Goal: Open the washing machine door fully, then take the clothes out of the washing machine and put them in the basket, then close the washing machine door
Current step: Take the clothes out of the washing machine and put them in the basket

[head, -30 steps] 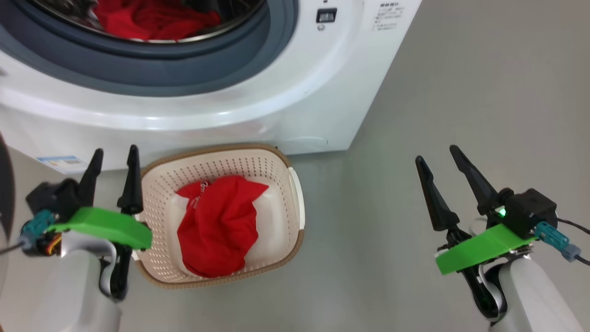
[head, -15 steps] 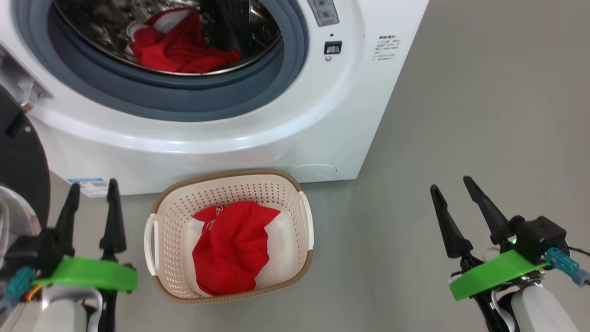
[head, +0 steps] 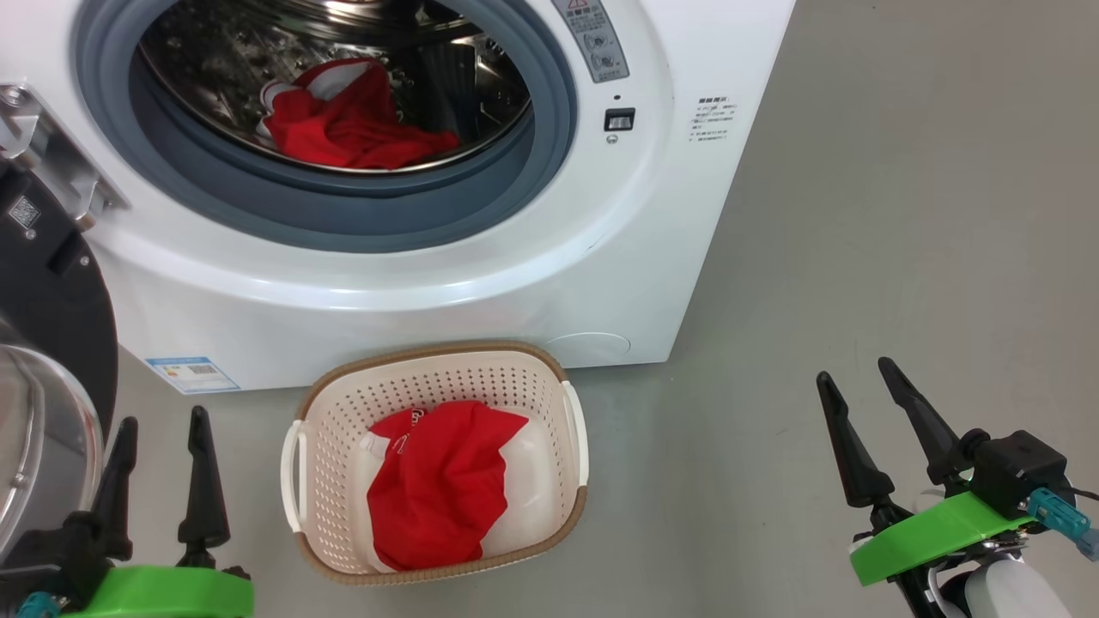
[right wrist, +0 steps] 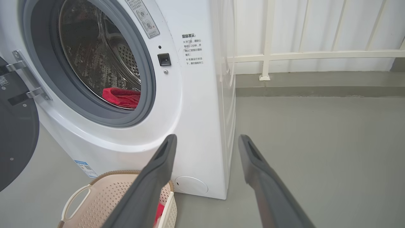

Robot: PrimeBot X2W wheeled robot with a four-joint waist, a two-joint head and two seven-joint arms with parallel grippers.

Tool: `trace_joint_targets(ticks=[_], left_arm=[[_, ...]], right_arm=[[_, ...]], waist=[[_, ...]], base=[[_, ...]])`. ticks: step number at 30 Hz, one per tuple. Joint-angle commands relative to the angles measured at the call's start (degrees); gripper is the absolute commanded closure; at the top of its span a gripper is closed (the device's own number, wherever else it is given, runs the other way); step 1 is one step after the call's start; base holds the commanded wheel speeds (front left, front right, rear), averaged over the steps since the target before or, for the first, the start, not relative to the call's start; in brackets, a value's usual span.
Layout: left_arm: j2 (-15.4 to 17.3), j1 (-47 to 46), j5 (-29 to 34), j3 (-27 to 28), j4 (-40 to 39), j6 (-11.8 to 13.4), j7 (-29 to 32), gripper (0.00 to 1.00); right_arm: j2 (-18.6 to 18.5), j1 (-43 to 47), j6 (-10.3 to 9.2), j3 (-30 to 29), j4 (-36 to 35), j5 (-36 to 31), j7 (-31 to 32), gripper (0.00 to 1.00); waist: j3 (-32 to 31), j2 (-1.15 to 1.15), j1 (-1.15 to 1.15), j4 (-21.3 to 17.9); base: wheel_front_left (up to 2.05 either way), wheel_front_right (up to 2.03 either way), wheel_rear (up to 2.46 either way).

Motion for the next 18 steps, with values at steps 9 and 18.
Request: trace_joint_targets(ticks=[9,18], left_arm=[[0.85,0.02,0.81,1.83,-2.56,-0.18,-0.53,0.0],[0.91,-1.01,0.86,-0.45,-1.6,-0.18,-0.53,0.0]], right_arm=[[-0.7,1.09,0.09,1.14,-1.74,0.66,-0.27,0.0],[-0.55,0.93,0.09,1.24,-1.97,0.58,-0.27,0.0]], waist=[[-0.06,0.0,0.0,-0.46],[0.74,0.0,0.0,-0.59]], base=[[0.0,0.0,0.0],[0.0,0.0,0.0]])
